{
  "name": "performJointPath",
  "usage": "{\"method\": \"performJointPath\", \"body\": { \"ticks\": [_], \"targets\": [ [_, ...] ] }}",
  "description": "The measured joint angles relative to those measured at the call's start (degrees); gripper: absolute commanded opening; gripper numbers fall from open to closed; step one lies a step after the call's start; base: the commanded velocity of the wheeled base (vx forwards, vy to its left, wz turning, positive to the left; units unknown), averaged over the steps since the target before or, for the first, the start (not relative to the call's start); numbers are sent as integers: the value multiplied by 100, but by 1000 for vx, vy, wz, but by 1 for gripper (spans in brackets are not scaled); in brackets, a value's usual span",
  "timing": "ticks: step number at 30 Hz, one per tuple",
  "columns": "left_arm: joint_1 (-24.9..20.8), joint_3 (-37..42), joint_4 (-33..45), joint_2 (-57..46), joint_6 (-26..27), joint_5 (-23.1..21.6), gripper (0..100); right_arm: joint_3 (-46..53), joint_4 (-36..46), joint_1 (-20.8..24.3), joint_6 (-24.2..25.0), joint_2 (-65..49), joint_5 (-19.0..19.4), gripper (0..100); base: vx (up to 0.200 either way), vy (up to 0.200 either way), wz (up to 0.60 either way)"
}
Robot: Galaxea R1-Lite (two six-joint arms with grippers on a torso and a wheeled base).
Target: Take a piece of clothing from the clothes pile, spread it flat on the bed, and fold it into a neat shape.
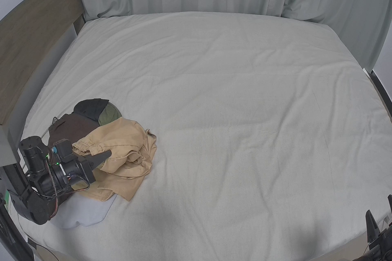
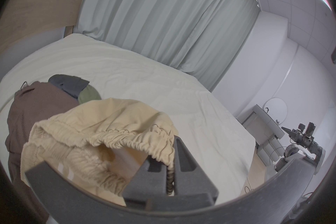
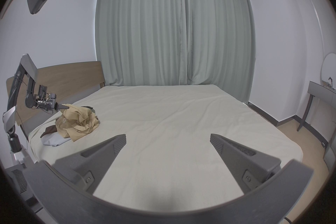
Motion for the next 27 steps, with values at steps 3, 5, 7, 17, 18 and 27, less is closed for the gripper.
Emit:
{"method": "performJointPath", "body": {
  "ticks": [3, 5, 7, 17, 18, 27],
  "targets": [
    [-127, -5, 9, -137, -20, 112, 0, 0, 0, 2, -9, 0, 0, 100, 0, 0, 0],
    [-163, -27, 9, -201, -23, 205, 0, 0, 0, 0, -13, 0, 0, 100, 0, 0, 0],
    [-194, -52, 9, -263, -41, 325, 0, 0, 0, 0, -18, 0, 0, 100, 0, 0, 0],
    [-552, -68, 15, -724, -780, 611, 0, 0, 0, -6, -18, 0, 0, 100, 0, 0, 0],
    [-617, -68, 15, -772, -817, 719, 0, 0, 0, -5, -18, 0, -2, 100, 0, 0, 0],
    [-1184, -101, 11, -978, -1268, 1596, 0, 0, 0, 5, 0, 0, -2, 100, 0, 0, 0]
  ]
}}
